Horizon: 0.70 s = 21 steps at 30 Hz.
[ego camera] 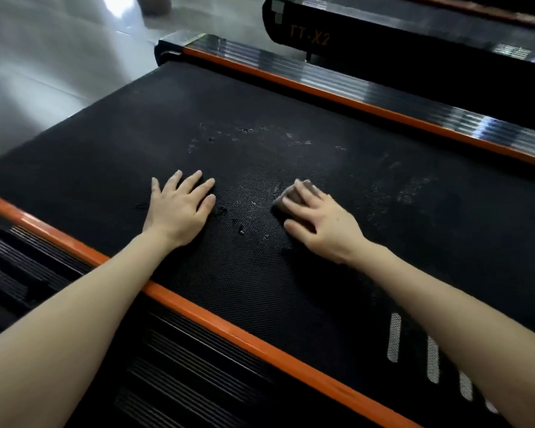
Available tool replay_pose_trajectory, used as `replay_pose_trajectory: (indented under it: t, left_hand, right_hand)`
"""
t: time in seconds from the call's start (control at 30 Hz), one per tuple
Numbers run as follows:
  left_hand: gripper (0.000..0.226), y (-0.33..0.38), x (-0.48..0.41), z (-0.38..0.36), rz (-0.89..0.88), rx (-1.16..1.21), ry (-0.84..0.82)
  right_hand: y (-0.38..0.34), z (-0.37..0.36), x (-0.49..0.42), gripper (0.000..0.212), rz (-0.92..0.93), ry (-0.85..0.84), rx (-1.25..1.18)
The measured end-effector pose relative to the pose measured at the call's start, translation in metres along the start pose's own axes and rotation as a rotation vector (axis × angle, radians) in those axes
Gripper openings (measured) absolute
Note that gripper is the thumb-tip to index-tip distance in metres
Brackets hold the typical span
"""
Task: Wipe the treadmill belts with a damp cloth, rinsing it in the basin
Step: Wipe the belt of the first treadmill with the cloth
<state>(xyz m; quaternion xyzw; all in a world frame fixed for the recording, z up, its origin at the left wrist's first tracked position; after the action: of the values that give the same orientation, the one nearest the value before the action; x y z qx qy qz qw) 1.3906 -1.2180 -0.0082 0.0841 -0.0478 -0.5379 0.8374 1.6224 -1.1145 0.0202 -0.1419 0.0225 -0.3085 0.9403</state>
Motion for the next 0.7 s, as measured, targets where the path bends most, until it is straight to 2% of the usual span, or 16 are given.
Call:
replay_pose_trajectory:
  t: [0.07, 0.1, 0.17, 0.2, 0.3, 0.37, 0.43, 0.53, 0.7]
  left_hand:
    - [0.049, 0.000, 0.000, 0.000, -0.001, -0.010, -0.011]
    - [0.049, 0.001, 0.000, 0.000, 0.001, -0.014, -0.014]
    - [0.050, 0.001, -0.003, 0.000, 0.013, -0.028, -0.011]
    - [0.049, 0.002, -0.005, 0.002, 0.016, -0.039, -0.001]
    - [0.049, 0.004, -0.017, 0.015, -0.046, -0.091, 0.075]
    - [0.051, 0.004, -0.031, 0.025, -0.120, -0.114, 0.119]
    - [0.044, 0.001, -0.050, 0.026, -0.186, -0.126, 0.091]
    - [0.048, -0.005, -0.078, 0.021, -0.258, -0.146, -0.006]
    - [0.057, 0.009, -0.107, 0.005, -0.371, -0.163, -0.102]
  right_hand:
    - [-0.003, 0.002, 0.011, 0.057, 0.144, -0.107, 0.033]
    - [0.000, 0.007, 0.011, 0.055, 0.163, -0.129, -0.042]
    - [0.006, 0.019, 0.003, 0.055, 0.103, -0.047, -0.259]
    - [0.010, 0.020, -0.002, 0.054, 0.067, 0.018, -0.286]
    - [0.008, 0.003, -0.009, 0.052, 0.026, 0.045, -0.097]
    - [0.007, -0.007, -0.007, 0.054, 0.025, 0.036, -0.065]
    - [0.005, -0.009, 0.000, 0.059, -0.010, 0.006, -0.050]
    - [-0.009, -0.012, 0.025, 0.068, -0.049, -0.021, -0.027]
    - [-0.049, -0.027, 0.080, 0.065, -0.002, -0.012, 0.029]
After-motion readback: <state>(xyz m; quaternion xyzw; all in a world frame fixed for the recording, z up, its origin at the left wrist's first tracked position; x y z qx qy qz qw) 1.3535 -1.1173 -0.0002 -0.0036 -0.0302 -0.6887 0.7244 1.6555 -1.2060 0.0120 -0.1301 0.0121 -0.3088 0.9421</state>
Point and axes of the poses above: each hand's wrist, its own x-axis away from the middle knuckle, its own z-axis out of the back of the hand, y = z × x, the point moved 4 cm from there along -x, towards the middle knuckle, and after that the axes turned 2 degrees about -y, right-handed, at the moved point
